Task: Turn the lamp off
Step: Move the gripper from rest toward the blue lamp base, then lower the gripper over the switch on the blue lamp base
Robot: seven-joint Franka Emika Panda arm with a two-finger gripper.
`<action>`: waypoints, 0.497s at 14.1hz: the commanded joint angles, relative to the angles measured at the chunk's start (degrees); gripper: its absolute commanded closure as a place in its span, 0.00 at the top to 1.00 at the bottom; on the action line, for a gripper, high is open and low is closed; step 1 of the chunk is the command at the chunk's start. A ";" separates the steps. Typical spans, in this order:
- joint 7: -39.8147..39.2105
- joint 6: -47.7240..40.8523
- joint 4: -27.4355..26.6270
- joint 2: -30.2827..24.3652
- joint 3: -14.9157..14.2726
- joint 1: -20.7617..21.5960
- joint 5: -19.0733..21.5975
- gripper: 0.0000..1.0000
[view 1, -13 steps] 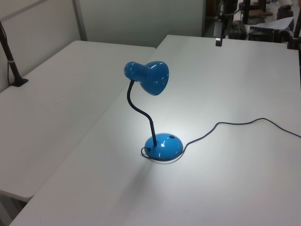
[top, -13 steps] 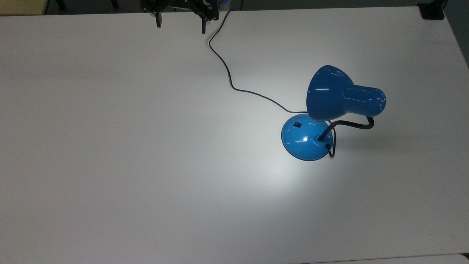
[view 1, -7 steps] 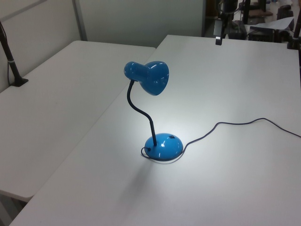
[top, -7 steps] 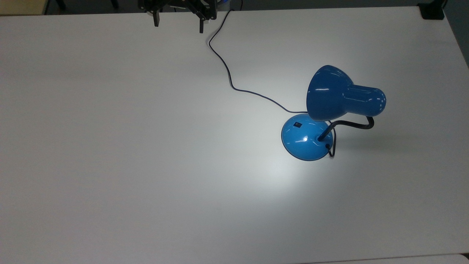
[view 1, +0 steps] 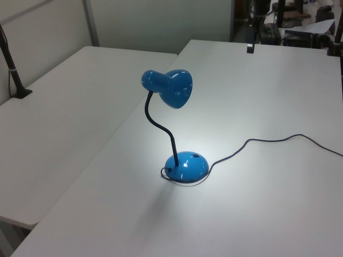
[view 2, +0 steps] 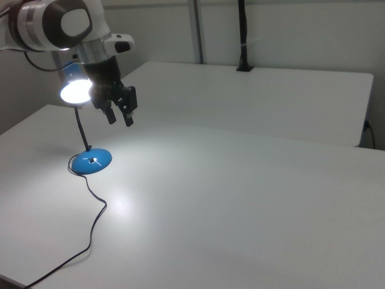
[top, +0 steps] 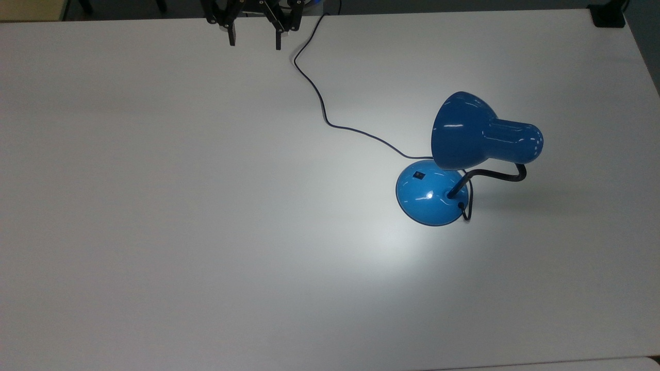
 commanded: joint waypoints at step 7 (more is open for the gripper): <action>-14.39 -1.97 -0.38 0.86 0.77 0.76 2.14 0.00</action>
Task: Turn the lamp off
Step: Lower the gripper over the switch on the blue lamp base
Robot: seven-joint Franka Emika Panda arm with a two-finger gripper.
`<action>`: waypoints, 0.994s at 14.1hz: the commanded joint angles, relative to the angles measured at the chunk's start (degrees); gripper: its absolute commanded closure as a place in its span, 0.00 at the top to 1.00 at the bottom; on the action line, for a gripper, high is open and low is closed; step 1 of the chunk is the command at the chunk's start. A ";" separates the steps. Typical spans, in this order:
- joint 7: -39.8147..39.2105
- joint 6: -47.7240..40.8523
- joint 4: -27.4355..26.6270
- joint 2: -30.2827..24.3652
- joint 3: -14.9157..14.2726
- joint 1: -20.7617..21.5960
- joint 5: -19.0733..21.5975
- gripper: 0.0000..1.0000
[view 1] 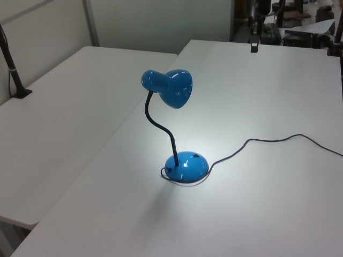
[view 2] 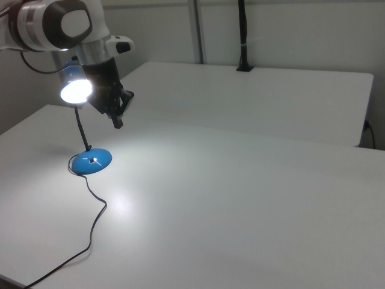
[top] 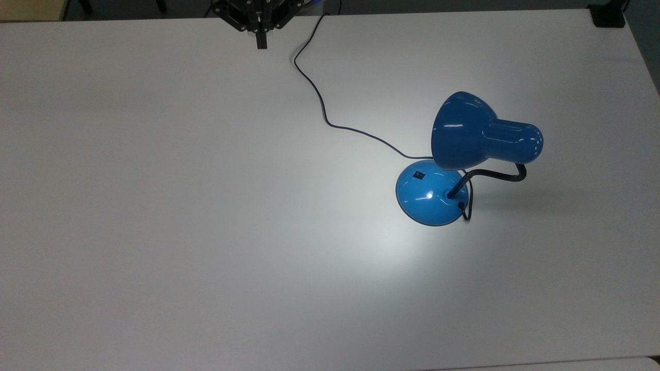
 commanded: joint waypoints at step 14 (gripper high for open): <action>-9.33 35.97 -5.54 19.47 7.06 12.06 1.28 0.00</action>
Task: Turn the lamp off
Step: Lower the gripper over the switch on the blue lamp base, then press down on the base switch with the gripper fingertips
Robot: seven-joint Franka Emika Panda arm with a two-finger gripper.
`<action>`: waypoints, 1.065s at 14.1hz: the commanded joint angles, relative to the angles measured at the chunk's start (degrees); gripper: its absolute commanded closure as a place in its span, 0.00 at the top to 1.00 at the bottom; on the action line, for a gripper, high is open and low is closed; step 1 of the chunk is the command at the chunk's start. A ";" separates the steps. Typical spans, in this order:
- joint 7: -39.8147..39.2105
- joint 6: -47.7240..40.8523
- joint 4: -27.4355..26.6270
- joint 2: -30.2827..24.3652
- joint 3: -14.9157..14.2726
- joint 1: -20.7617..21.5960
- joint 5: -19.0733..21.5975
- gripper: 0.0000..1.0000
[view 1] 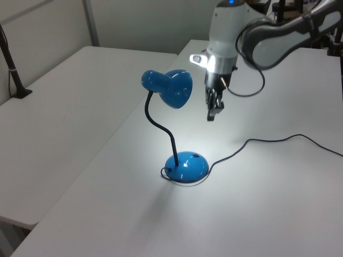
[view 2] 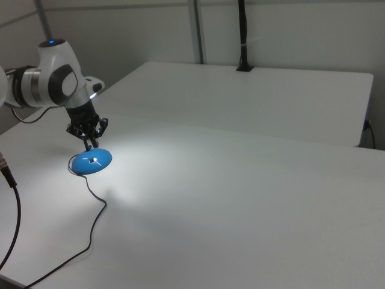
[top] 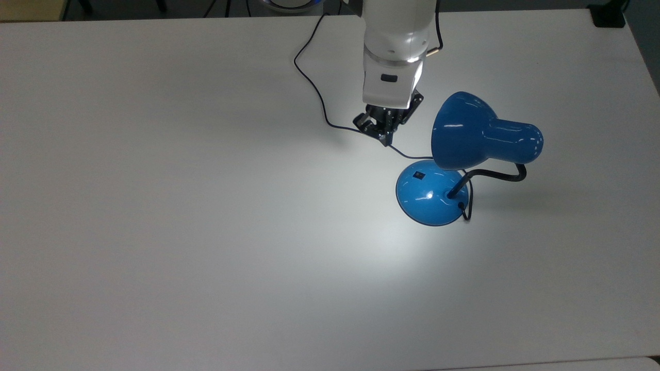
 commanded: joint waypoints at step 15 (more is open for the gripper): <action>-5.10 13.90 -0.65 10.15 4.42 0.18 0.20 0.00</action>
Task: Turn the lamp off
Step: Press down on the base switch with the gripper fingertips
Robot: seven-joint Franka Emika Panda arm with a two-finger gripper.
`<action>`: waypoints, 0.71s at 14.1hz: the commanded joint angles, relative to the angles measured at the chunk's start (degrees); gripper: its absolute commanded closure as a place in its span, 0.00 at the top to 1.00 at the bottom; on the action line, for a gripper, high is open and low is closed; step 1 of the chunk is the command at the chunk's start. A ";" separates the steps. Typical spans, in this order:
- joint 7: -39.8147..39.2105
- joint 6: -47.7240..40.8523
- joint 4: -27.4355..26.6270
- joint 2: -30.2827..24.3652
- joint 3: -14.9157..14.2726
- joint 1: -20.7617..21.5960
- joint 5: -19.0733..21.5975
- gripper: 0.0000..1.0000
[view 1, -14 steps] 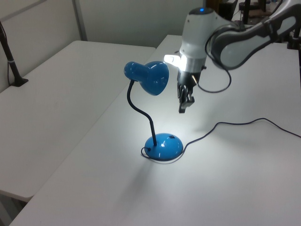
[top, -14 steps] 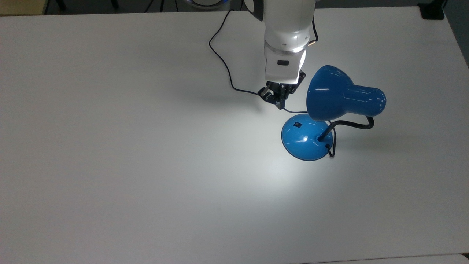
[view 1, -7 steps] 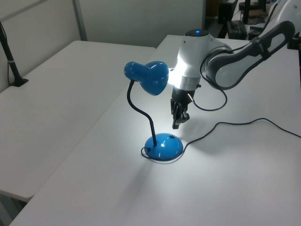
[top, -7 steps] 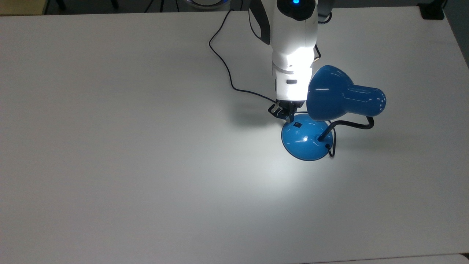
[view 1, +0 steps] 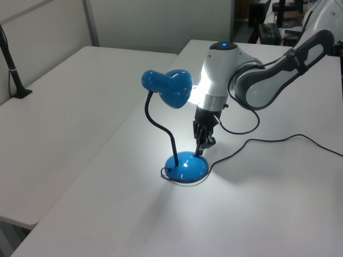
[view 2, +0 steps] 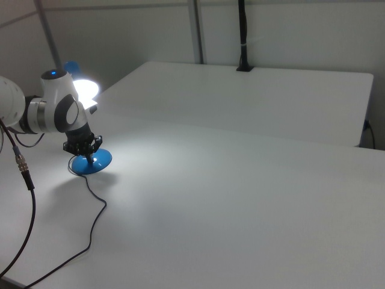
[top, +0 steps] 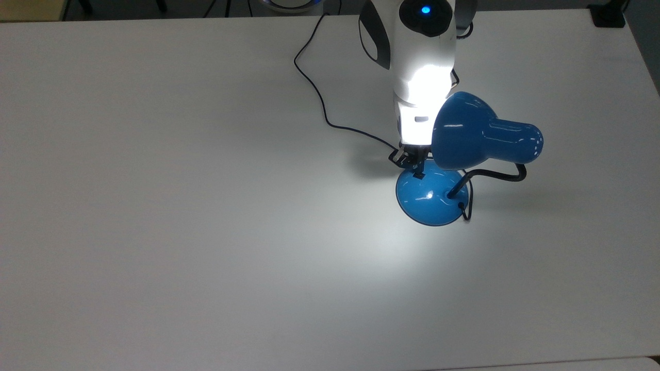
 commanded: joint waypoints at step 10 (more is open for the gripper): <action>0.40 -2.56 -7.01 -3.10 0.02 -1.02 0.29 0.00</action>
